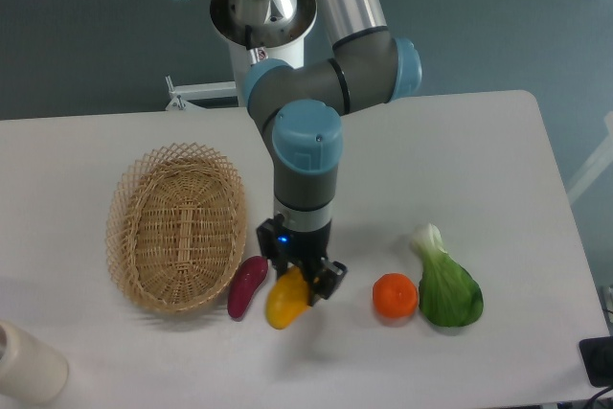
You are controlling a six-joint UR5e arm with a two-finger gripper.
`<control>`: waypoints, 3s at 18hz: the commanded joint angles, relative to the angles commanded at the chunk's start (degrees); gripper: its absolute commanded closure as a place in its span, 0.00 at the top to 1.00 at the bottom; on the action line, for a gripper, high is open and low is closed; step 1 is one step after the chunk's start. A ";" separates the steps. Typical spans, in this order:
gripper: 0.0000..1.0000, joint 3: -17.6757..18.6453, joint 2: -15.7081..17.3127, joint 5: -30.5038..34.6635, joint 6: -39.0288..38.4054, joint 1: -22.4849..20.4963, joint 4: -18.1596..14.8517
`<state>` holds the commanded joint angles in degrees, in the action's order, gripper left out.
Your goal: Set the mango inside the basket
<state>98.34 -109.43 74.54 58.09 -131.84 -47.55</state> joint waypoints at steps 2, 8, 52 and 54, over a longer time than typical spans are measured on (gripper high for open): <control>0.58 2.11 1.94 -0.18 0.26 1.41 0.00; 0.58 4.40 3.26 -0.44 0.18 4.57 -0.09; 1.00 1.17 5.90 8.96 6.14 -6.48 -7.63; 1.00 -0.60 4.41 9.05 9.48 -9.73 -10.18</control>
<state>97.74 -105.02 83.58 67.57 -141.57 -57.73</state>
